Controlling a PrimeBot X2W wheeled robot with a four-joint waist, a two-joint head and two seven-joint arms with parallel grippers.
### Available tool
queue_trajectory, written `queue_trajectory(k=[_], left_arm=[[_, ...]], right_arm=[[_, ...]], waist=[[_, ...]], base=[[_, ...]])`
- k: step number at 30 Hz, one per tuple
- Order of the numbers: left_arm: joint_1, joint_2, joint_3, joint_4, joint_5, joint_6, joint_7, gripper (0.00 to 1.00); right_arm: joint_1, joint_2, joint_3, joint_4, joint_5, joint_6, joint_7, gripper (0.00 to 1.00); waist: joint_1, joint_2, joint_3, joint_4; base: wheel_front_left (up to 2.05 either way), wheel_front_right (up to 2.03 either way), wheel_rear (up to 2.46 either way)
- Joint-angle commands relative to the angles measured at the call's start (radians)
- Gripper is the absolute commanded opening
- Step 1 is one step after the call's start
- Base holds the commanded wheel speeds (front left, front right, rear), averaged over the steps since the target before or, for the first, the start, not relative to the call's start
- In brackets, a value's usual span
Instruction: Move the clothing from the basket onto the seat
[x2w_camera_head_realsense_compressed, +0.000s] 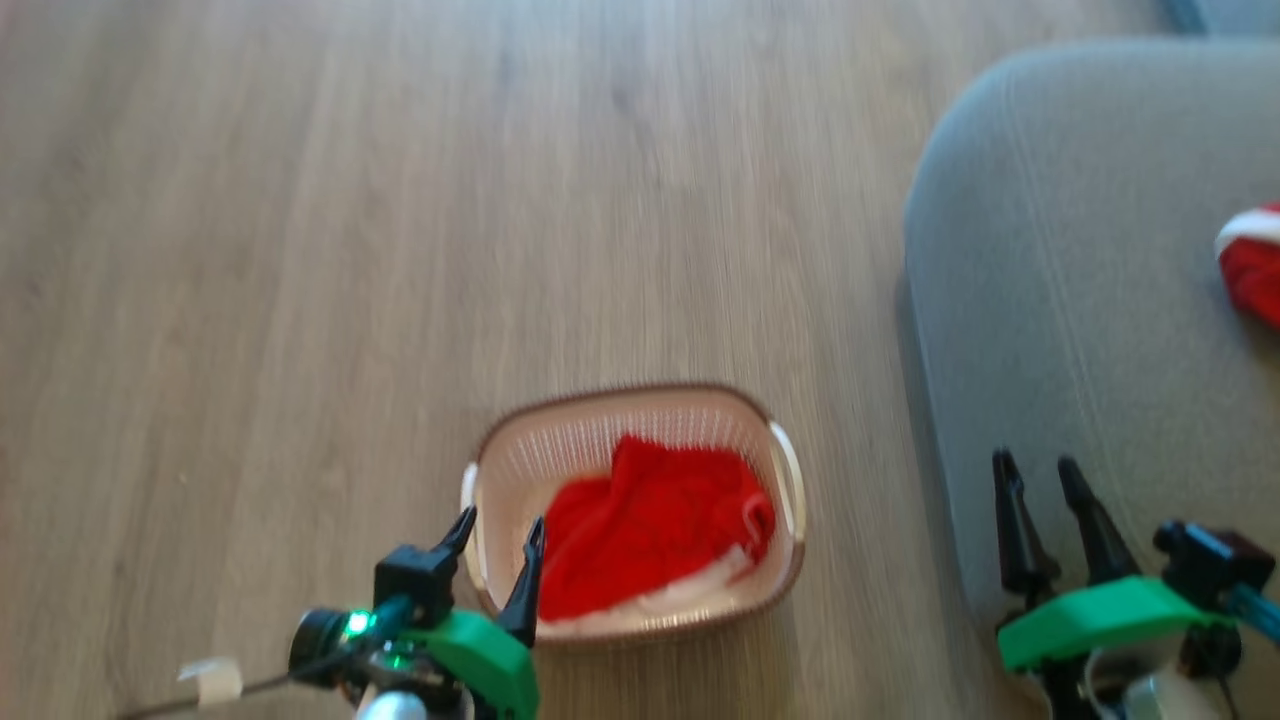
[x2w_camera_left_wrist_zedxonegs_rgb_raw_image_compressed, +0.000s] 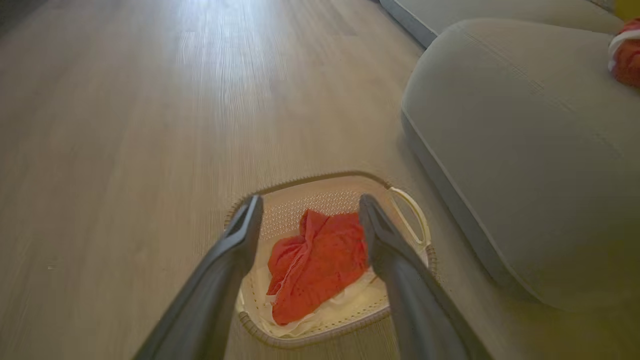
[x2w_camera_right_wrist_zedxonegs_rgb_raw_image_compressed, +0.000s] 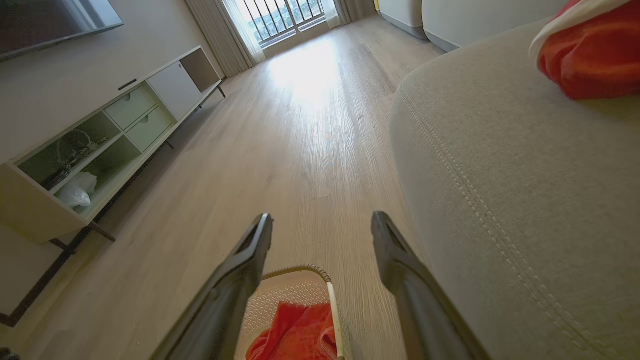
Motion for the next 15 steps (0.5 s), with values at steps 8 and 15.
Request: queue_trajectory(k=[8, 15], left_arm=[[-0.233, -0.001, 0.006, 0.177, 0.031, -0.057, -0.01, 1.0], [-0.4, 0.019, 0.016, 0.313, 0.102, -0.095, -0.01, 1.0]], right_arm=[[-0.128, -0.004, 0.048, -0.028, -0.039, 0.0, -0.013, 1.0], [-0.171, 0.023, 0.039, -0.062, -0.067, 0.0, -0.013, 1.0]], waist=[[0.0, 0.0, 0.317, -0.091], [0.0, 0.0, 0.509, -0.152]], base=[[0.0, 0.0, 0.0], [0.0, 0.0, 0.0]])
